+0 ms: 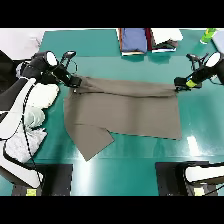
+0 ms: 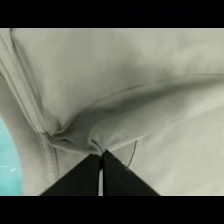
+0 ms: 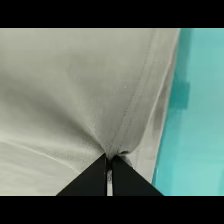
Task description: Fold the shirts.
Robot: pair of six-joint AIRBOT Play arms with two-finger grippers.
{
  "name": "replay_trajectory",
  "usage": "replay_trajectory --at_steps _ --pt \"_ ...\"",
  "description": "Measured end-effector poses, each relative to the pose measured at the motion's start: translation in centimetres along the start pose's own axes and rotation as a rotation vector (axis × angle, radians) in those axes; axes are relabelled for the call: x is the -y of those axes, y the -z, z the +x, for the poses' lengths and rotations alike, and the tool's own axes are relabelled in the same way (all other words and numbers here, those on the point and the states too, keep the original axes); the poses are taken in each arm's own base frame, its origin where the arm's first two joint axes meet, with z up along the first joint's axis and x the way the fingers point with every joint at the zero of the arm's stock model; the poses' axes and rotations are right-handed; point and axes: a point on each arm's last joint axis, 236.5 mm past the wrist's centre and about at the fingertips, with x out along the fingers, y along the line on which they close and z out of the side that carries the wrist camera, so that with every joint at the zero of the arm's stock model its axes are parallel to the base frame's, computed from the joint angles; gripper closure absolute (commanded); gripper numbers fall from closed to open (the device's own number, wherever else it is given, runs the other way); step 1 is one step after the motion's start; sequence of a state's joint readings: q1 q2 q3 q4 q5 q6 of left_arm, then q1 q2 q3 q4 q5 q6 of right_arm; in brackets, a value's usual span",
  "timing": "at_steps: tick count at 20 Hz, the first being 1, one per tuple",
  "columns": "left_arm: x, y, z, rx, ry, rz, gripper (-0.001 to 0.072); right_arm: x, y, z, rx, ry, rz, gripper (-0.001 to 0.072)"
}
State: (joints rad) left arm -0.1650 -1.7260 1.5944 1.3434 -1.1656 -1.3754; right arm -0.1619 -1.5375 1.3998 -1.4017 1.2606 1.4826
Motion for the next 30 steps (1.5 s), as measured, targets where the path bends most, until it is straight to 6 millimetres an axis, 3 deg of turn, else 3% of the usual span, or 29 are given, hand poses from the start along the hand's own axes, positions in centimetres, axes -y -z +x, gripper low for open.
replay_trajectory --at_steps 1,4,8,9,10,11,15,18,19,22,25,26,27,28,29,30 --pt "0.1 0.3 0.0 -0.009 0.004 -0.006 0.0235 -0.1 0.1 0.1 0.001 0.002 -0.003 0.0323" --pt "0.3 1.1 -0.6 -0.045 0.006 -0.029 0.022 -0.4 -0.1 -0.6 0.014 0.002 -0.014 0.0323" --pt "-0.5 3.2 -4.1 -0.076 -0.064 -0.063 0.022 0.1 0.7 -4.0 0.054 0.015 -0.006 0.0323" --pt "-0.6 4.2 -5.1 -0.078 -0.081 -0.074 0.022 0.3 1.7 -4.7 0.047 0.016 0.003 0.0311" --pt "-0.6 5.5 -5.9 -0.083 -0.096 -0.083 0.022 0.7 3.1 -5.1 0.035 0.016 0.016 0.0187" --pt "-0.5 7.1 -6.6 -0.092 -0.104 -0.097 0.022 1.2 4.8 -5.2 0.012 0.019 0.032 0.0145" --pt "0.3 14.3 -8.2 -0.124 -0.119 -0.158 0.022 3.0 13.5 -3.5 -0.142 0.014 0.123 0.0157" --pt "1.0 18.4 -8.9 -0.124 -0.114 -0.196 0.022 3.4 19.1 -1.5 -0.232 0.004 0.182 0.0165" --pt "1.3 19.3 -9.1 -0.119 -0.111 -0.206 0.022 3.5 20.5 -0.8 -0.25 0.001 0.198 0.0211" --pt "1.7 20.8 -9.4 -0.108 -0.105 -0.226 0.022 2.8 23.4 1.0 -0.298 -0.022 0.222 0.0243" --pt "1.8 21.2 -9.5 -0.098 -0.101 -0.235 0.022 1.4 24.5 2.3 -0.326 -0.042 0.195 0.0292" --pt "1.8 21.3 -9.5 -0.096 -0.101 -0.237 0.022 1.0 24.7 2.6 -0.337 -0.041 0.179 0.0398" --pt "1.9 21.4 -9.5 -0.096 -0.101 -0.239 0.022 0.5 24.8 2.9 -0.34 -0.043 0.17 0.0456" --pt "1.9 21.5 -9.5 -0.098 -0.1 -0.241 0.0219 0.1 24.9 3.1 -0.34 -0.045 0.159 0.065" --pt "1.9 21.7 -9.4 -0.103 -0.098 -0.242 0.0218 -0.2 24.8 3.2 -0.334 -0.044 0.147 0.0694" --pt "2.1 22.0 -9.2 -0.111 -0.093 -0.245 0.0218 -0.4 24.7 3.2 -0.326 -0.044 0.144 0.0695"
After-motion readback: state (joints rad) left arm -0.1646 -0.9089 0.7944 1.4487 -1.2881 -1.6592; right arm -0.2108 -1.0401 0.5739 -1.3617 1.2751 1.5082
